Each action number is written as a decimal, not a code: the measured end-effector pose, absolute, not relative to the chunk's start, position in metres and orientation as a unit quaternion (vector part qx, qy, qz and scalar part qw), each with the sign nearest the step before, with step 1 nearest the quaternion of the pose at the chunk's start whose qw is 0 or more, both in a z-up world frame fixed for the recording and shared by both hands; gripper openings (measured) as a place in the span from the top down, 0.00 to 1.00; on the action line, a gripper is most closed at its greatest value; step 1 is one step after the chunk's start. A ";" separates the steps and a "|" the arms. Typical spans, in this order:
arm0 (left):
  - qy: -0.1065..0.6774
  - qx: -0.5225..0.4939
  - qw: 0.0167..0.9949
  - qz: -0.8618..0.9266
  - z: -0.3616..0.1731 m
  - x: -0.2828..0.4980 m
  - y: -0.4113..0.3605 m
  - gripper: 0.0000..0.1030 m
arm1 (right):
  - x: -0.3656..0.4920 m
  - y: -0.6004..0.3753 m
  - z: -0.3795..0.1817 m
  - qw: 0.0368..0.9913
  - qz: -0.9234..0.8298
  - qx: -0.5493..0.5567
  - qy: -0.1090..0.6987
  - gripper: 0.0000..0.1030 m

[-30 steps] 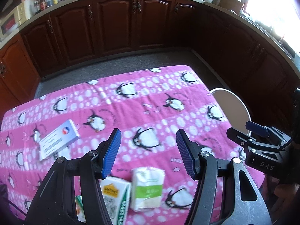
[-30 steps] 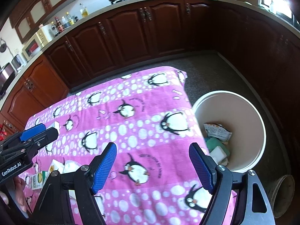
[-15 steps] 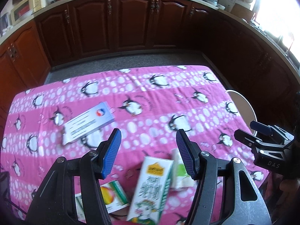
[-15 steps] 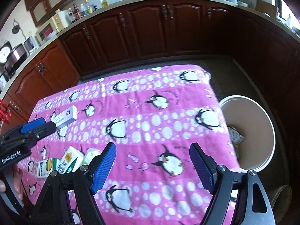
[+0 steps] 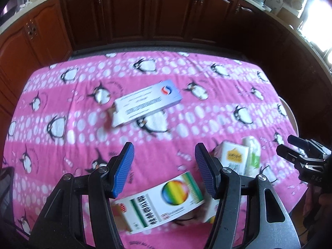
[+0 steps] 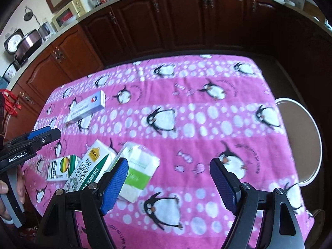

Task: Collect trash
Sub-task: 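Grasp the rainbow-logo medicine box with the left tool while the right tool grasps the green-striped tissue pack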

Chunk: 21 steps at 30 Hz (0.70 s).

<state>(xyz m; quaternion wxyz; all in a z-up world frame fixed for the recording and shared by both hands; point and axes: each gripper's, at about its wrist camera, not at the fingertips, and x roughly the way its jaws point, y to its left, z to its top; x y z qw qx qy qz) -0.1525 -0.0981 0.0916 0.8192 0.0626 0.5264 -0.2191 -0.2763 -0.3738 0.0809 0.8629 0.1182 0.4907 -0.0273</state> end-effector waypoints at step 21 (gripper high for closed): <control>0.542 0.205 0.760 -0.295 0.059 -0.205 -0.077 0.38 | -0.268 -0.362 0.065 0.847 -0.010 0.110 0.520 0.24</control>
